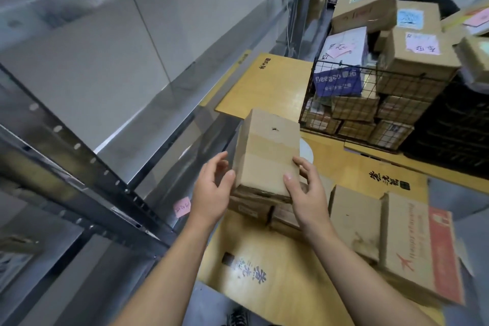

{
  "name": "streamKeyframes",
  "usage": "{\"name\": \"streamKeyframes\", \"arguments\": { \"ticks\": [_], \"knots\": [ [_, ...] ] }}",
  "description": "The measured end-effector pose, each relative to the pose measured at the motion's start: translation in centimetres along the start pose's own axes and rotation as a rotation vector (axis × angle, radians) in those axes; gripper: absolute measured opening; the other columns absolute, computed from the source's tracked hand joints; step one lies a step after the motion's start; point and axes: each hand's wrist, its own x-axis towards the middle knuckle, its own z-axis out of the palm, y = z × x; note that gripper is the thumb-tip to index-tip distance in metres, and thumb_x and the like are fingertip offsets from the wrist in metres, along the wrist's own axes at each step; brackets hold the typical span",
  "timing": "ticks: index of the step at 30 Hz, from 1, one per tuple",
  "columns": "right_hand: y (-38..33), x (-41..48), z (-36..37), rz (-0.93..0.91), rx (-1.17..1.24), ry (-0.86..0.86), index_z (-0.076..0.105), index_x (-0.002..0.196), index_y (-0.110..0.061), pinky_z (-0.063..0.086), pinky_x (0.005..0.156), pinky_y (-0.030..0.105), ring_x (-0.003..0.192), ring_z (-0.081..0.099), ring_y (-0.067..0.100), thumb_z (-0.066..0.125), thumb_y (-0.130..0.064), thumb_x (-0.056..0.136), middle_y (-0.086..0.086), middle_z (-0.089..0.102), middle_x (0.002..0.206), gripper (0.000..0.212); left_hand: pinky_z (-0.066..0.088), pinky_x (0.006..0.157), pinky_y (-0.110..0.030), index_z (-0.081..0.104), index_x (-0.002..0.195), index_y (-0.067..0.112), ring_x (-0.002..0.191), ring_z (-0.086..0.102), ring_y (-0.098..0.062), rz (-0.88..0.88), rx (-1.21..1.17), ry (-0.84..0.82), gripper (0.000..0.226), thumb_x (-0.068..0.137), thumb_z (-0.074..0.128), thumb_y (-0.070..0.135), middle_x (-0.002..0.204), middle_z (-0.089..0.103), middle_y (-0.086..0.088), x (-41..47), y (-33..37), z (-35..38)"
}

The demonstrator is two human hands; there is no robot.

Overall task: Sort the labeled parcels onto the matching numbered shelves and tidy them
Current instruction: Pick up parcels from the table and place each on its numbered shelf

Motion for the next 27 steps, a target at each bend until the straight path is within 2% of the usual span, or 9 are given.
{"name": "streamKeyframes", "arguments": {
  "ticks": [2, 6, 11, 13, 15, 18, 21, 25, 27],
  "knots": [
    [-0.4, -0.8, -1.1, -0.030, 0.020, -0.033, 0.054, 0.126, -0.032, 0.049, 0.096, 0.017, 0.106, 0.051, -0.024, 0.058, -0.011, 0.100, -0.025, 0.052, 0.123, 0.034, 0.045, 0.104, -0.033, 0.052, 0.136, 0.026, 0.117, 0.053, 0.000, -0.041, -0.004, -0.024, 0.040, 0.097, 0.057, 0.020, 0.129, 0.057, 0.002, -0.9, 0.1, 0.4],
    [0.1, -2.3, -2.9, -0.050, 0.046, -0.107, 0.058, 0.125, -0.039, 0.046, 0.109, 0.037, 0.124, 0.053, -0.003, 0.055, -0.013, 0.102, -0.023, 0.057, 0.130, 0.035, 0.049, 0.099, -0.038, 0.046, 0.140, 0.030, 0.122, 0.057, -0.016, -0.123, -0.255, -0.131, 0.042, 0.099, 0.054, 0.026, 0.134, 0.056, 0.003, -3.3, 1.5, 1.3],
    [0.3, -3.3, -4.9, -0.044, -0.174, -0.163, 0.051, 0.133, -0.053, 0.036, 0.116, 0.034, 0.130, 0.046, 0.002, 0.055, -0.049, 0.098, -0.011, 0.049, 0.137, 0.035, 0.051, 0.098, -0.037, 0.043, 0.143, 0.033, 0.120, 0.056, -0.007, 0.020, -0.189, -0.099, 0.059, 0.087, 0.061, 0.031, 0.134, 0.055, 0.012, -6.3, 2.4, 2.1],
    [0.1, -3.7, -5.2, -0.041, -0.207, -0.190, 0.049, 0.140, -0.043, 0.038, 0.115, 0.036, 0.130, 0.048, 0.007, 0.054, -0.069, 0.087, -0.007, 0.048, 0.140, 0.060, 0.050, 0.098, -0.033, 0.042, 0.141, 0.038, 0.121, 0.052, 0.000, 0.082, -0.099, -0.091, 0.059, 0.086, 0.061, 0.030, 0.135, 0.052, 0.020, -7.4, 2.8, 2.4],
    [-0.1, -4.2, -5.2, -0.010, -0.103, -0.237, 0.047, 0.142, -0.038, 0.046, 0.109, 0.041, 0.128, 0.054, 0.010, 0.059, -0.077, 0.074, -0.005, 0.052, 0.141, 0.080, 0.051, 0.097, -0.030, 0.042, 0.137, 0.045, 0.122, 0.050, 0.002, 0.136, -0.036, -0.108, 0.058, 0.085, 0.062, 0.028, 0.134, 0.051, 0.025, -8.5, 3.3, 2.7],
    [-0.5, -5.1, -5.6, -0.021, 0.069, -0.247, 0.041, 0.134, -0.050, 0.053, 0.098, 0.035, 0.119, 0.062, 0.008, 0.074, -0.055, 0.078, -0.007, 0.060, 0.134, 0.065, 0.053, 0.090, -0.026, 0.043, 0.136, 0.043, 0.120, 0.053, 0.000, 0.147, -0.087, -0.112, 0.055, 0.087, 0.060, 0.025, 0.125, 0.057, 0.026, -10.0, 4.1, 3.1],
    [-0.7, -5.5, -6.6, -0.048, 0.122, -0.217, 0.046, 0.126, -0.049, 0.056, 0.095, 0.035, 0.110, 0.066, 0.006, 0.072, -0.030, 0.091, -0.004, 0.065, 0.127, 0.047, 0.053, 0.089, -0.024, 0.049, 0.133, 0.036, 0.116, 0.057, -0.006, 0.149, -0.142, -0.080, 0.046, 0.090, 0.059, 0.023, 0.121, 0.063, 0.011, -10.9, 4.3, 3.0],
    [-0.4, -6.3, -7.3, 0.000, 0.236, -0.254, 0.052, 0.121, -0.046, 0.052, 0.103, 0.046, 0.119, 0.064, 0.016, 0.074, -0.038, 0.086, 0.003, 0.065, 0.131, 0.042, 0.047, 0.077, -0.008, 0.052, 0.127, 0.033, 0.101, 0.057, 0.012, 0.124, -0.036, 0.030, 0.038, 0.096, 0.060, 0.013, 0.128, 0.055, 0.003, -11.8, 4.0, 3.6],
    [0.1, -6.7, -7.5, 0.051, 0.333, -0.241, 0.054, 0.121, -0.046, 0.048, 0.106, 0.055, 0.122, 0.063, 0.023, 0.074, -0.034, 0.085, 0.004, 0.066, 0.131, 0.042, 0.047, 0.077, -0.008, 0.049, 0.130, 0.034, 0.099, 0.054, 0.017, 0.078, -0.056, 0.032, 0.041, 0.094, 0.063, 0.020, 0.130, 0.051, 0.006, -12.3, 3.5, 3.8]
  ]
}}
